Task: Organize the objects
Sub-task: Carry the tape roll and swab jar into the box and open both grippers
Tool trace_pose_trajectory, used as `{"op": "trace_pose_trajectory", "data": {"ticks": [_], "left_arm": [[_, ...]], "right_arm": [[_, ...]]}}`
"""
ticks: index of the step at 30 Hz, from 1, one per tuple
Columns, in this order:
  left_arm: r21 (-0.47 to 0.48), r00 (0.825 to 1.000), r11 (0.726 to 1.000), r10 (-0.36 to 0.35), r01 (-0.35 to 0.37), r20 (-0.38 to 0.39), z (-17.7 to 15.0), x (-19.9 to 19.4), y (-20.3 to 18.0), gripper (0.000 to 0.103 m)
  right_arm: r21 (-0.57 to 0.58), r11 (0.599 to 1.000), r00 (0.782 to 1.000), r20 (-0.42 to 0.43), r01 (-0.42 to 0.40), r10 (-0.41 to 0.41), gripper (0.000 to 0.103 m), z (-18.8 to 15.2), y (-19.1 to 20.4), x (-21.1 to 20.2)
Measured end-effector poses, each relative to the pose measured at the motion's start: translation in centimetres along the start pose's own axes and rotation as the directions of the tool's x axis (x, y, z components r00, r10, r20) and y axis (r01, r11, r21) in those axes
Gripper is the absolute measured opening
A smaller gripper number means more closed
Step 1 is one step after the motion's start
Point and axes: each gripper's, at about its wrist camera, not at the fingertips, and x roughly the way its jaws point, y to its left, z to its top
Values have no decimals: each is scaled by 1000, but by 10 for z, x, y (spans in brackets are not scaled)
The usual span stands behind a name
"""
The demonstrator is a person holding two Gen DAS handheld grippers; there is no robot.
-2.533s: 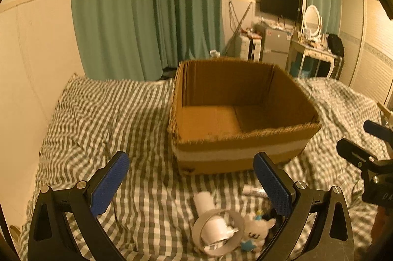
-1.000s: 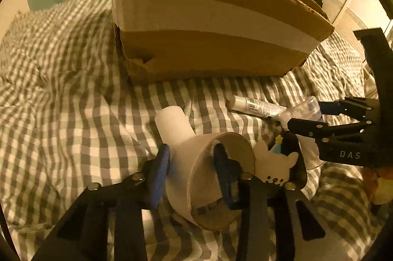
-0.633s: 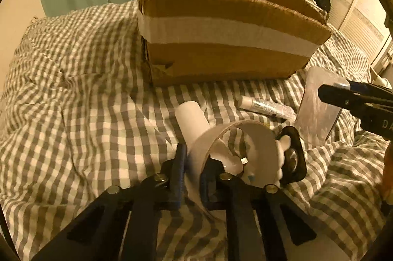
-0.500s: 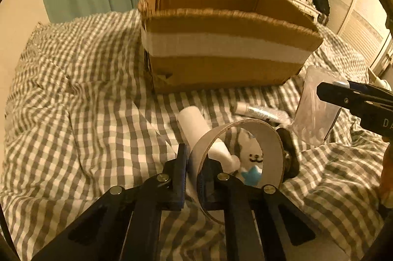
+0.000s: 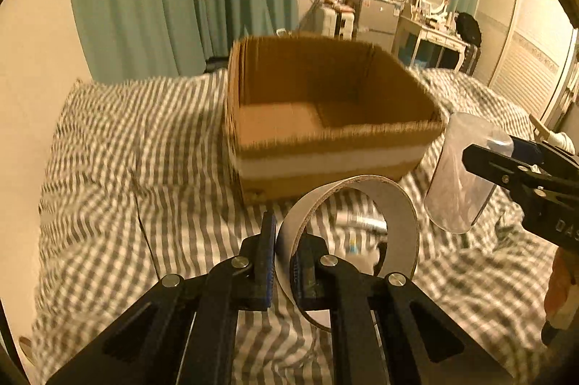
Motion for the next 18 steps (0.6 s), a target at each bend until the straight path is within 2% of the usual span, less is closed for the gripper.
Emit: {"op": "trace_pose_trajectory", "data": {"ticks": [8,13,16,18], "left_arm": [[18,995,1000,13,-15,103,79,-12,4,9],[34,988,999,37,-42,152,129,-8,4,9],[14,987,999,37,-39,157,159,1,8,9],[12,986,999,51,-53,161,173,9,8,9]], "right_arm": [[-46,998,993,115,45,-39,63,69,-1,-34],[-63,996,976,212,61,-46,63,120,-4,-45],[-71,993,958,276,99,-76,63,148,-8,-42],[-58,994,949,307,92,-70,63,164,-12,-35]]}}
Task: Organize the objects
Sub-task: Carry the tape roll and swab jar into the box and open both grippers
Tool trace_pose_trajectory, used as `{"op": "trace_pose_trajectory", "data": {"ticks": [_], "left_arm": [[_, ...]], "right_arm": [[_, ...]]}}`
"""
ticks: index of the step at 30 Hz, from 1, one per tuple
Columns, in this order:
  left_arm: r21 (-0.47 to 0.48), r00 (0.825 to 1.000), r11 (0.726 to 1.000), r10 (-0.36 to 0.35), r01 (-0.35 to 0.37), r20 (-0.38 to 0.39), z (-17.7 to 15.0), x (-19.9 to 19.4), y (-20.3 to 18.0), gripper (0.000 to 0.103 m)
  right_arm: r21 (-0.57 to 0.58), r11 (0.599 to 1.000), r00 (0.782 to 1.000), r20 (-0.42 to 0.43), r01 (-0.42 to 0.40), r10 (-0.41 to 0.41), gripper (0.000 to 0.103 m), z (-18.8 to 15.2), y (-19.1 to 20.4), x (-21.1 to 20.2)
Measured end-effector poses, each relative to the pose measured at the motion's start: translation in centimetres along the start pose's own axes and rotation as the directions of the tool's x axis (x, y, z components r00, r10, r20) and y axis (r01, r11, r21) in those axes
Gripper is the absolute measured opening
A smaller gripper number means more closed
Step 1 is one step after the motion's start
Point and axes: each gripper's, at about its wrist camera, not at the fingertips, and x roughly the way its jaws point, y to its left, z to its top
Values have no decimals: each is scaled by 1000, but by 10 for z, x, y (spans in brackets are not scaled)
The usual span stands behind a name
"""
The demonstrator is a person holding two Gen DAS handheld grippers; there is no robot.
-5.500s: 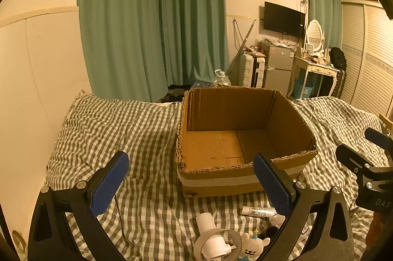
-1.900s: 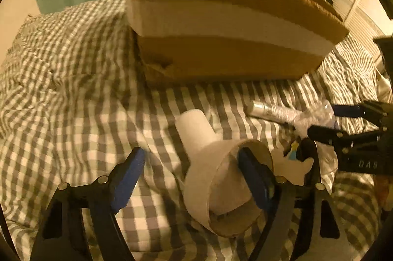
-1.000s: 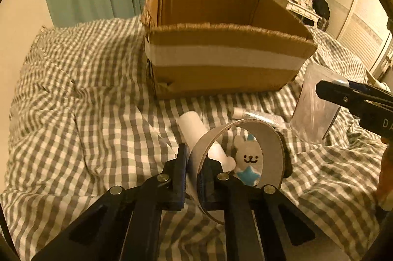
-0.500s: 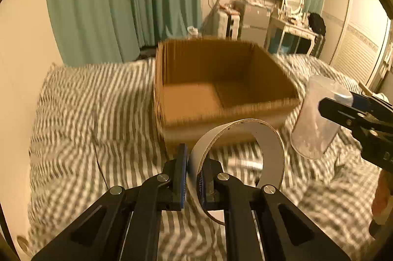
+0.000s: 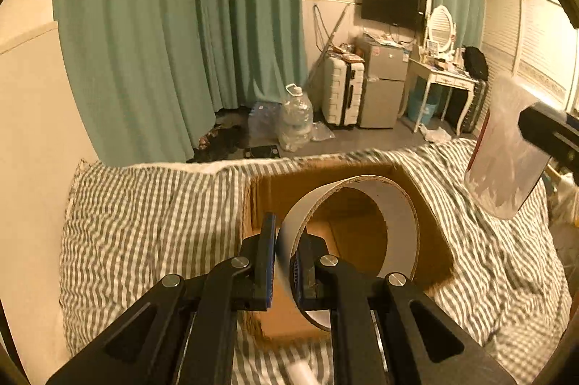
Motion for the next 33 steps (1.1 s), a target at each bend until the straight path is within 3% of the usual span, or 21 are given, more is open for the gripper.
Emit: {"op": "trace_pose_trajectory", "data": {"ticks": [4,8,12,18,27,33], "left_arm": [[2,1000,1000,27,-27,-2,18,26,-3,9],[-19,999,999,46,-46,-23,22,64,-11,9],[-42,995,996,73,-76,-66,13,100,-21,9],[-44,985,993,103,-110,-139,-3,143,-30,9],[-5,970,993,114,-118,-213,-18,175,-39,9],[36,951,991,136,-131,-279,-30,193,-46,9]], "right_arm": [[64,997,999,29,-33,31,63,8,-16,31],[128,991,999,13,-43,42,63,-5,-34,73],[176,981,994,-51,-86,96,63,-26,-48,123],[146,986,981,-165,-80,104,63,-58,-50,178],[103,991,947,-297,-91,118,63,-91,-56,214],[74,992,928,-350,-107,126,63,-104,-48,227]]}}
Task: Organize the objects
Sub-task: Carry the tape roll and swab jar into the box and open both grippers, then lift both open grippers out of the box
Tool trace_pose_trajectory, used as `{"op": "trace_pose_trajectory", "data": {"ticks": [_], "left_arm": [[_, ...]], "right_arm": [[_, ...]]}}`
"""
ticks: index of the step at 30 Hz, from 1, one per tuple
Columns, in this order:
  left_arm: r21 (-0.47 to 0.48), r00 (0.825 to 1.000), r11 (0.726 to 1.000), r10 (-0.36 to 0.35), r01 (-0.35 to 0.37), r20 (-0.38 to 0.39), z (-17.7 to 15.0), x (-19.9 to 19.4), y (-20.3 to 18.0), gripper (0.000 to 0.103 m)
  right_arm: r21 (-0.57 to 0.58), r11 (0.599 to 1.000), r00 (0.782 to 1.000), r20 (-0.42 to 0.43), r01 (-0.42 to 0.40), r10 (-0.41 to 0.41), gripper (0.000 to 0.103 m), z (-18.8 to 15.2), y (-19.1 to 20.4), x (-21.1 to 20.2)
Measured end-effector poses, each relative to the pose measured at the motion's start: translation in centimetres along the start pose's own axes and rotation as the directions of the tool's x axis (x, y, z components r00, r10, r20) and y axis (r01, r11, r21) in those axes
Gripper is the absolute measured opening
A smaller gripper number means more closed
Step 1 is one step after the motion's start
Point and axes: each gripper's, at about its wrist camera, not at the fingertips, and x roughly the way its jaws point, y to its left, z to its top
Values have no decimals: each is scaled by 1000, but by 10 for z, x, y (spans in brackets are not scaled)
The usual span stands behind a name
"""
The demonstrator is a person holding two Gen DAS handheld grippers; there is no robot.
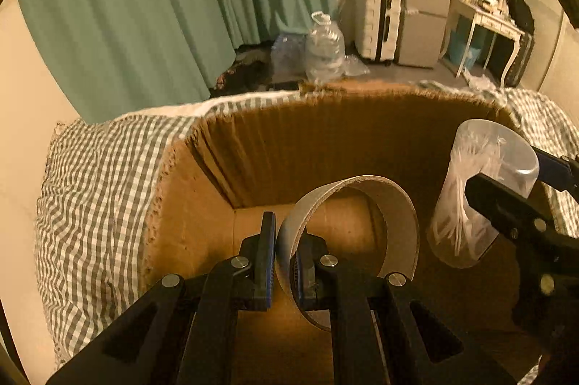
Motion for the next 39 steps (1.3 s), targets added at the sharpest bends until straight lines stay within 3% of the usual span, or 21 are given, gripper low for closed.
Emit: {"op": "trace_pose_trajectory", "data": {"ticks": [10,16,18,24,27,28,29,31,36,39], "left_arm": [[-8,999,1000,19,-19,-43,-3,11,-2,9],[-26,999,1000,13,-14,-44,-3,11,0,9],[-29,999,1000,1,-3,-41,-2,7,1,11],[-22,1000,1000,13,-13,-23,-1,-10,3,21],[-13,1000,1000,19,-19,-20,0,-20,1,30],[-6,999,1000,26,-27,-19,0,-23,-1,41],[-1,999,999,37,-37,-15,0,-28,-2,63],[-3,998,998,57,-57,13,1,-39,-3,84],[13,996,998,57,-58,62,3,-74,-8,85],[7,997,999,39,-39,63,7,-93,-11,93]], "right_arm": [[-13,1000,998,-62,1,-2,63,-7,6,15],[3,1000,1000,-26,14,-14,64,-3,4,5],[6,1000,1000,4,21,-22,72,0,5,-4],[13,999,995,85,43,-44,78,9,4,-39],[21,998,991,120,66,-68,81,13,3,-58],[25,997,989,128,70,-72,82,14,1,-64],[31,997,987,141,74,-78,84,15,0,-72],[38,997,985,157,71,-76,87,17,-5,-83],[60,995,975,203,81,-92,89,15,-14,-123],[78,994,970,223,78,-94,90,14,-20,-144]]}}
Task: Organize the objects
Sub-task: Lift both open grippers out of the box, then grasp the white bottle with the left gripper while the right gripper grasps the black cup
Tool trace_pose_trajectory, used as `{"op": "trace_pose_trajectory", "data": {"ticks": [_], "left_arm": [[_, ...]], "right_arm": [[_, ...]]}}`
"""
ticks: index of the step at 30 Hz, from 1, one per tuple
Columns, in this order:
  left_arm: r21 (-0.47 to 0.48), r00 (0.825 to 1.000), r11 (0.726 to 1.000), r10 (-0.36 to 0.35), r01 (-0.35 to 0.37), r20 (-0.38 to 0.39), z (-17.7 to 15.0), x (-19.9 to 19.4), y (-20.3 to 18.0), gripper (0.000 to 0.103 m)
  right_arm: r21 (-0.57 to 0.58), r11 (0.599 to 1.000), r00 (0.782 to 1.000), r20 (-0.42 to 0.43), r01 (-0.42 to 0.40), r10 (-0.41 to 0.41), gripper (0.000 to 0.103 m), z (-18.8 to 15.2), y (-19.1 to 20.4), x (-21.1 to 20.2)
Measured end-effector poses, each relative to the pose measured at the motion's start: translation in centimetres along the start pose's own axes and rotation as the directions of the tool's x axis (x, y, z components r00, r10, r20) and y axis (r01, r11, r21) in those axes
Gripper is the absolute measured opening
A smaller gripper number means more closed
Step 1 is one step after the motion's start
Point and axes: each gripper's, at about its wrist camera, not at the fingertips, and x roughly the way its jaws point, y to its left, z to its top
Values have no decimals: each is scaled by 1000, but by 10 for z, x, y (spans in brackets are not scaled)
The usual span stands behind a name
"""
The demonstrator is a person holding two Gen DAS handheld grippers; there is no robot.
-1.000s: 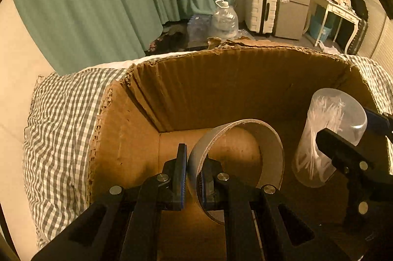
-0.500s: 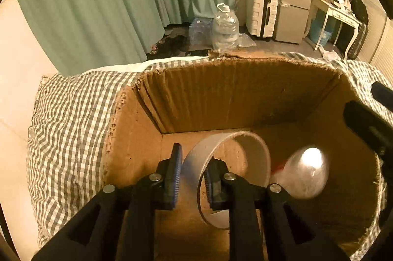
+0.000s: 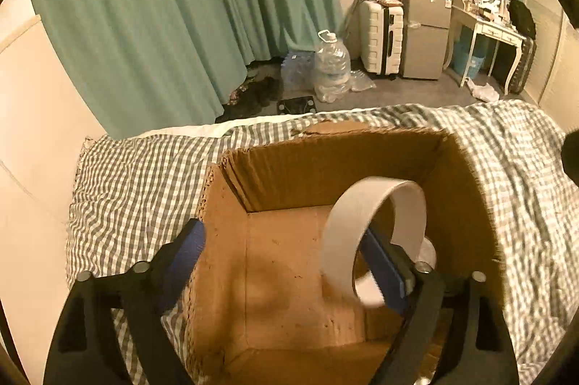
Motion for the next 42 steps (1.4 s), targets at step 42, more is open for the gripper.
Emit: {"op": "trace_pose_trajectory", "data": {"ticks": [42], "left_arm": [[-47,975,993,-100,112,199,-101,-136,71,99]], "right_arm": [[-108,992,998,31,60,-57,91,-93,66,-119]]}}
